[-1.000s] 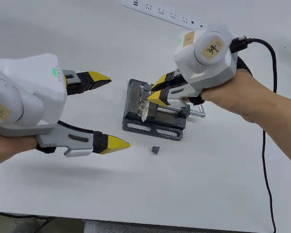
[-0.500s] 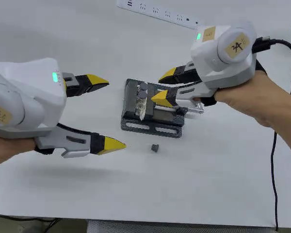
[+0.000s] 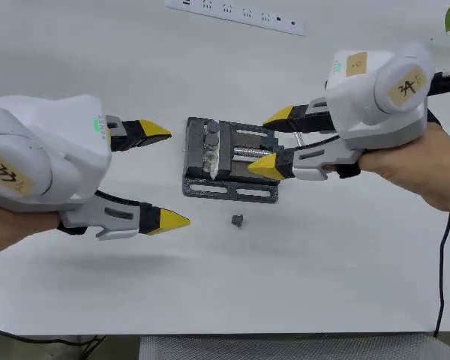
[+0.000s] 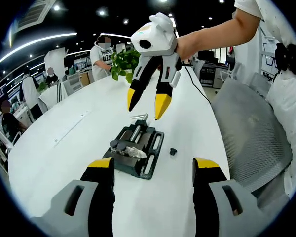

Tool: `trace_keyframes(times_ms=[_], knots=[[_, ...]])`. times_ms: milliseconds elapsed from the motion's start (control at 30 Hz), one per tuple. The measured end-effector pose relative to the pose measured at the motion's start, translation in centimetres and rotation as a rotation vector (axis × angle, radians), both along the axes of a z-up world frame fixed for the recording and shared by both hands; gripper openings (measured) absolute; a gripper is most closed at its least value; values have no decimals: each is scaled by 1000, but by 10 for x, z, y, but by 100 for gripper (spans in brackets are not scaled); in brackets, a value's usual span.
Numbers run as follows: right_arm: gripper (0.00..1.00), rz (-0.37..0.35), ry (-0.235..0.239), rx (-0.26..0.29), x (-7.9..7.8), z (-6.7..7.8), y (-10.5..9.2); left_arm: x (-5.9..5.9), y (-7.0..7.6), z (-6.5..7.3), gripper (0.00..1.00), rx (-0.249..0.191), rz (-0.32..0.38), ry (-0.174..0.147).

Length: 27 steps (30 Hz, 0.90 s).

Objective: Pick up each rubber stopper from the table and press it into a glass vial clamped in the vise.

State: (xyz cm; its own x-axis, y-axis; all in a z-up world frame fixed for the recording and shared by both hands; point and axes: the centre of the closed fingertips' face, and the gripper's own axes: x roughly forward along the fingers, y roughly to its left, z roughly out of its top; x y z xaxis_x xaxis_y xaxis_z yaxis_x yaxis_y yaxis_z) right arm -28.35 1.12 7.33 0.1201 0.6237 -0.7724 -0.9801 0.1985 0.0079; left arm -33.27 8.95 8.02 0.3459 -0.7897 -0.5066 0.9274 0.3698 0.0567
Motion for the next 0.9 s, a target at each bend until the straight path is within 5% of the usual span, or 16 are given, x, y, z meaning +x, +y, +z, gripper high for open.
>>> trace_keyframes(times_ms=[533, 900], knots=[[60, -29, 5, 67, -26, -4, -43, -8, -19, -17, 52, 135, -126, -16], [66, -61, 6, 97, -38, -8, -71, -9, -41, -36, 44, 215, -228, -14]])
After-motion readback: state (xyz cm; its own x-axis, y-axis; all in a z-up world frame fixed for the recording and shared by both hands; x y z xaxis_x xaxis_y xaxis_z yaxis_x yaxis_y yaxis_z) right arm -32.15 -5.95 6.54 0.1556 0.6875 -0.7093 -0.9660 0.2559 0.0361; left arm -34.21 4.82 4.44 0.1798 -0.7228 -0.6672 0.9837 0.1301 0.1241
